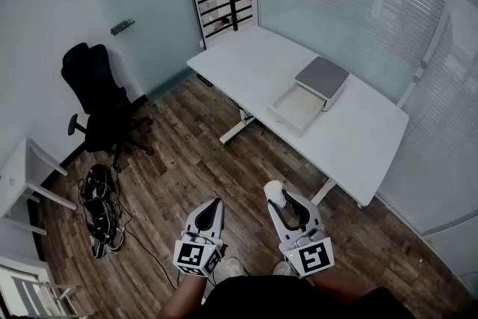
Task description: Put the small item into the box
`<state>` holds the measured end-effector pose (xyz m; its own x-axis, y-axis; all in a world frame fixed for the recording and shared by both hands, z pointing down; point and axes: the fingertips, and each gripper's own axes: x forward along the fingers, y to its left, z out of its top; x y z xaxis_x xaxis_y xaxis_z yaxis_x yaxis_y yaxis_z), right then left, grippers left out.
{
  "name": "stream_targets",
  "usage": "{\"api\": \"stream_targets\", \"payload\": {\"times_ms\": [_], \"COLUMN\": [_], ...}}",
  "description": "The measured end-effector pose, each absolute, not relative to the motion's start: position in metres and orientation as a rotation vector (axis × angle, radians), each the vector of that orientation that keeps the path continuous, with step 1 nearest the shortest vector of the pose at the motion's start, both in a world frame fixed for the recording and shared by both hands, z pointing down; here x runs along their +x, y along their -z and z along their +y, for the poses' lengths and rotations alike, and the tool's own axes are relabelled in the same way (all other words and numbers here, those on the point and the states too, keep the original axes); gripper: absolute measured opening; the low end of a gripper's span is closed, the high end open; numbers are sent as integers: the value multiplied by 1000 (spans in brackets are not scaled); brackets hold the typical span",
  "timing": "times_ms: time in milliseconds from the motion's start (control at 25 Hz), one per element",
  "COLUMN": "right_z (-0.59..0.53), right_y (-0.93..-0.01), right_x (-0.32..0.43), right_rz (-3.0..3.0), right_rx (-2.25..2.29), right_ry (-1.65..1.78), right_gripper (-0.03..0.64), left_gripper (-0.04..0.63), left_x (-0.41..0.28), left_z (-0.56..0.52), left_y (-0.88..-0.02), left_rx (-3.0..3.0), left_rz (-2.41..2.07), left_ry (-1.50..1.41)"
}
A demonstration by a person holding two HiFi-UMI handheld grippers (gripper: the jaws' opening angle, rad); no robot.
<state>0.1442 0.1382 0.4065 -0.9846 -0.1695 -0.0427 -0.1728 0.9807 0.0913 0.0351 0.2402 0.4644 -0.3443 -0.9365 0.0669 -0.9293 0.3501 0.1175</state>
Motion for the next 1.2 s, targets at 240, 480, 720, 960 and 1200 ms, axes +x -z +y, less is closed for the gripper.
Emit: {"api": "stream_targets", "payload": {"times_ms": [240, 480, 720, 960, 1200], "right_z": [140, 143, 144, 146, 155], "right_y": [-405, -404, -403, -400, -413], "right_x": [139, 138, 136, 130, 119], "right_rz": [3076, 3065, 3044, 3044, 3067], "right_rx": [-241, -237, -266, -268, -268], "right_ry": [-136, -163, -189, -170, -151], "right_gripper": [143, 143, 146, 146, 147], "left_gripper": [12, 12, 12, 12, 12], "left_x": [38, 41, 39, 34, 30], "left_z": [242, 247, 247, 250, 258], "left_y": [-470, -467, -464, -470, -477], "left_rx": [1743, 1739, 1762, 1747, 1757], "left_rz": [-2468, -2487, -2497, -2490, -2469], "left_ry": [29, 9, -17, 4, 7]}}
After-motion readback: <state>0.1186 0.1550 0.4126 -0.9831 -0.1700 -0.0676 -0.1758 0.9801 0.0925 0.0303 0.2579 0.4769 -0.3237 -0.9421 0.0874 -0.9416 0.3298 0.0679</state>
